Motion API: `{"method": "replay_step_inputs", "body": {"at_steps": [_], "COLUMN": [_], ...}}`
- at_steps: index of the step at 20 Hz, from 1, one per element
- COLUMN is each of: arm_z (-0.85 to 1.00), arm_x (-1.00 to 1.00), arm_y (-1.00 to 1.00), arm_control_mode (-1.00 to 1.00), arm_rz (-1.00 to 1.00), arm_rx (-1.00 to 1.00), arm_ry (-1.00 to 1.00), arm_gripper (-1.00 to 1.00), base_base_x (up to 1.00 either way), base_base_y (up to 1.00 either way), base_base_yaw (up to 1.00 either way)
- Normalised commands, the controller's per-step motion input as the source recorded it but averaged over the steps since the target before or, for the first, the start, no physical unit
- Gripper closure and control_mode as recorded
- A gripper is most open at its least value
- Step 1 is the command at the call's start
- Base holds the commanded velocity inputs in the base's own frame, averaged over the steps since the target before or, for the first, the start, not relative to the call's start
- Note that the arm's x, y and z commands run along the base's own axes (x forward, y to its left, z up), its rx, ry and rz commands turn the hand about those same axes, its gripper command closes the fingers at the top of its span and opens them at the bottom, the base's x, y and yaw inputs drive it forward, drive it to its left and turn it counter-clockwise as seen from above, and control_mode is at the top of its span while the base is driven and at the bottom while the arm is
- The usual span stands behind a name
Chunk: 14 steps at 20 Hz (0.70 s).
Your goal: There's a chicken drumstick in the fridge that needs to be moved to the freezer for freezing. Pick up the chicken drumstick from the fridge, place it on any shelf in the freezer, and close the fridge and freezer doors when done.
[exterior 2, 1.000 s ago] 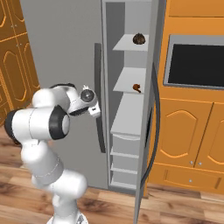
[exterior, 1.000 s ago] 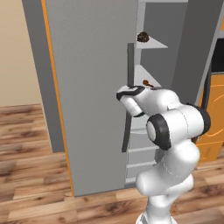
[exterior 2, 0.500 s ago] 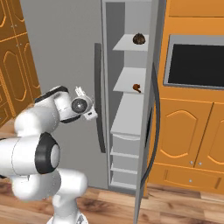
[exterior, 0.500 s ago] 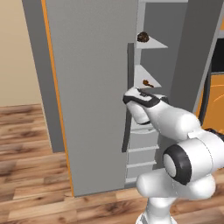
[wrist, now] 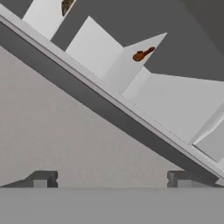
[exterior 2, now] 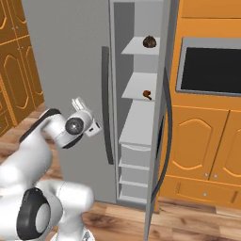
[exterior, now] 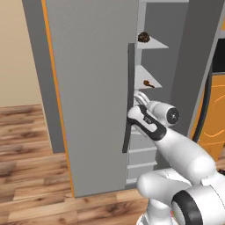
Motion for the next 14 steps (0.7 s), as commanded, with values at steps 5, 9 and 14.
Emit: {"method": "replay_step_inputs", "body": {"at_steps": [5, 9, 14], "arm_z": [1.00, 0.98, 0.39], "arm_x": [-0.16, -0.42, -0.92], "arm_y": [0.00, -0.03, -0.01], "arm_control_mode": [-1.00, -1.00, -1.00], "arm_rz": [0.02, 0.02, 0.06], "arm_rx": [0.00, 0.00, -0.01], "arm_ry": [0.06, 0.18, 0.14], "arm_gripper": [-1.00, -1.00, -1.00], "base_base_x": [0.00, 0.00, 0.00], "base_base_y": [0.00, 0.00, 0.00], "base_base_yaw": [0.00, 0.00, 0.00]}}
